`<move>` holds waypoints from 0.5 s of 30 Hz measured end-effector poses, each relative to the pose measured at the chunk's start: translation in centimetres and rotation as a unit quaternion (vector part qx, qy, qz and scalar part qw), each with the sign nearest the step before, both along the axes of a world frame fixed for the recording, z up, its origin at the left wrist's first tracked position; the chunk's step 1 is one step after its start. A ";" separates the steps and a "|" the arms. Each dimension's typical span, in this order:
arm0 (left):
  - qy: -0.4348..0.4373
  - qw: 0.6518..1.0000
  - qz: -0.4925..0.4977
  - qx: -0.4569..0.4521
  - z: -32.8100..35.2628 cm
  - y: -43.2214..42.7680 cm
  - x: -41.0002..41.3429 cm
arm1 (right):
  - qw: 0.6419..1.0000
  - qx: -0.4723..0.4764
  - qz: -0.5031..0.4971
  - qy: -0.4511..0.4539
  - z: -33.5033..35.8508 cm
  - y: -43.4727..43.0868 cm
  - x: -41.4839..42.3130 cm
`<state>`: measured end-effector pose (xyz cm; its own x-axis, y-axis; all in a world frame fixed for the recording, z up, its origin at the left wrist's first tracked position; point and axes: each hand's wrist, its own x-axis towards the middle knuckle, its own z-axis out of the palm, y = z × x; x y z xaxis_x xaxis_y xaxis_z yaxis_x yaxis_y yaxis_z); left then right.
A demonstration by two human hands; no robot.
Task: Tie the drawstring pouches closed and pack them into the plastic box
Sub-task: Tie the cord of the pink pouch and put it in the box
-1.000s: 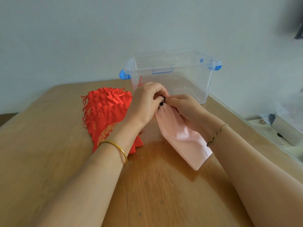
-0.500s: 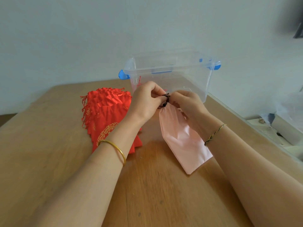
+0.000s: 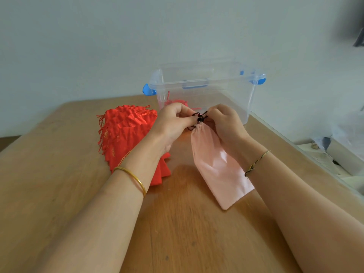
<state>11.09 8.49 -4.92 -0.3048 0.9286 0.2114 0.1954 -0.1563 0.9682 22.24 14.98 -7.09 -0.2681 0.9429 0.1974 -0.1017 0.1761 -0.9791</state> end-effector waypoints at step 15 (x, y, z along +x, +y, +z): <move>-0.216 0.976 0.009 -0.023 0.6 0.0 0.0 | 0.941 0.215 -0.050 -0.255 -0.1 -0.3 0.1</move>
<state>11.08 8.51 -4.32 -0.3726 0.9278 0.0175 -0.2312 -0.1111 0.9665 22.34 14.66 -7.17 -0.3450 0.8314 0.4356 0.4015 0.5502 -0.7322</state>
